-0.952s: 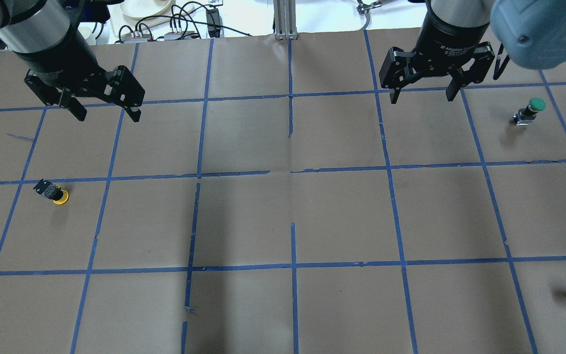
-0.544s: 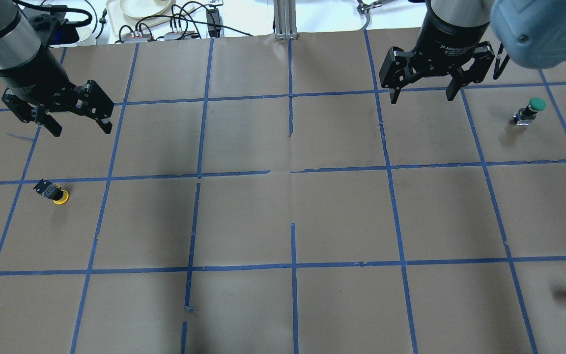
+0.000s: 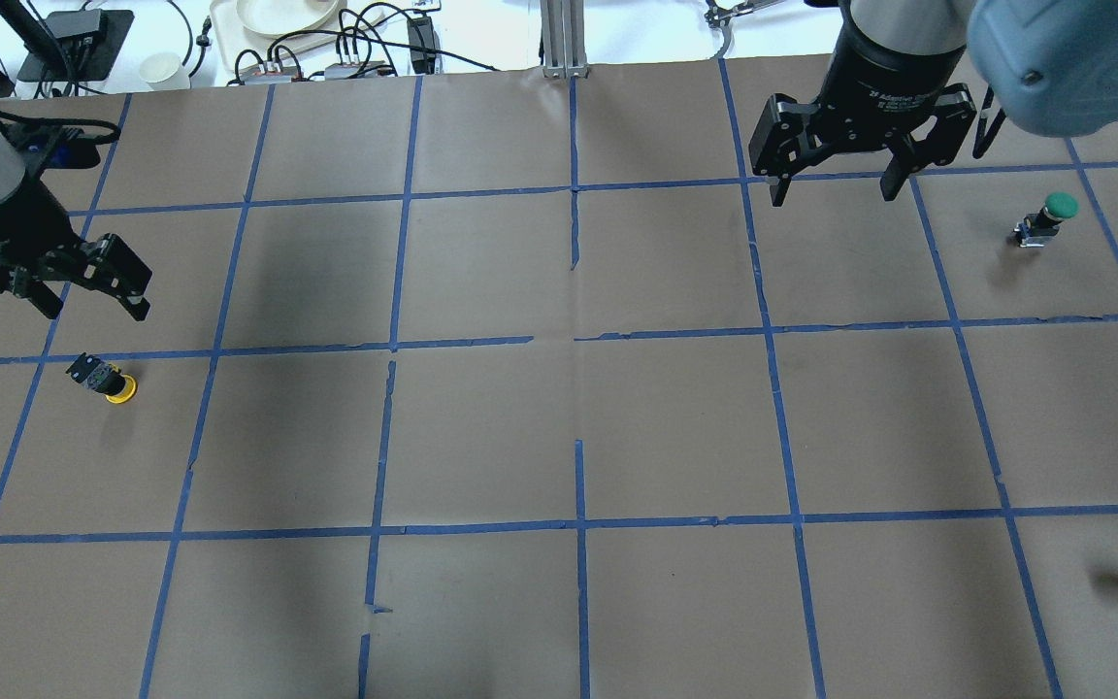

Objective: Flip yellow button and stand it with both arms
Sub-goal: 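Move the left gripper down toward the yellow button lying on its side, then close the left gripper on the yellow button's metal base, then lift the yellow button with the left gripper and raise it toward the center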

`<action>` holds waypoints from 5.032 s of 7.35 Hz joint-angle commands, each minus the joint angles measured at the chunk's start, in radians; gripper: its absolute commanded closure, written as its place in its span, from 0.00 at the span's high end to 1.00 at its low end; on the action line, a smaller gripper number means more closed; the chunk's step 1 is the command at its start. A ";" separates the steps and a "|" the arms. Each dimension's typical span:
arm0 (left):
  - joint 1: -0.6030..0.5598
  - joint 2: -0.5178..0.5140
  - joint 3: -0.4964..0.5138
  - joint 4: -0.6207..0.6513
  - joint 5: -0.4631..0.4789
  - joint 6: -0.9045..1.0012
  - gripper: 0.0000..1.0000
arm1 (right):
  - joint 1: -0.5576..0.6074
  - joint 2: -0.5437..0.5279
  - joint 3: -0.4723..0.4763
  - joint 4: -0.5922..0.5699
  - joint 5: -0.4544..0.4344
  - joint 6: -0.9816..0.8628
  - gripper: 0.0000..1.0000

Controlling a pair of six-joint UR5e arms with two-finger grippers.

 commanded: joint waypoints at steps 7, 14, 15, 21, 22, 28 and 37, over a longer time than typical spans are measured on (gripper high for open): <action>0.266 -0.092 -0.144 0.314 -0.133 0.438 1.00 | 0.001 0.000 0.002 -0.001 0.000 0.002 1.00; 0.289 -0.129 -0.155 0.323 -0.216 0.704 0.99 | 0.003 0.000 0.003 -0.001 0.000 0.000 1.00; 0.275 -0.158 -0.152 0.329 -0.218 0.738 0.99 | 0.003 0.002 0.002 -0.001 0.000 0.002 1.00; 0.245 -0.220 -0.139 0.374 -0.175 0.837 0.70 | 0.003 0.003 0.002 -0.016 0.002 0.002 1.00; 0.238 -0.220 -0.139 0.374 -0.162 0.835 0.42 | 0.001 0.003 0.003 -0.015 0.002 0.002 1.00; 0.107 -0.120 -0.017 0.132 -0.348 0.776 0.07 | 0.003 0.005 0.003 -0.016 0.000 0.000 1.00; -0.122 0.079 -0.070 -0.447 -1.612 0.456 0.06 | -0.113 -0.003 -0.006 -0.009 0.086 -0.085 1.00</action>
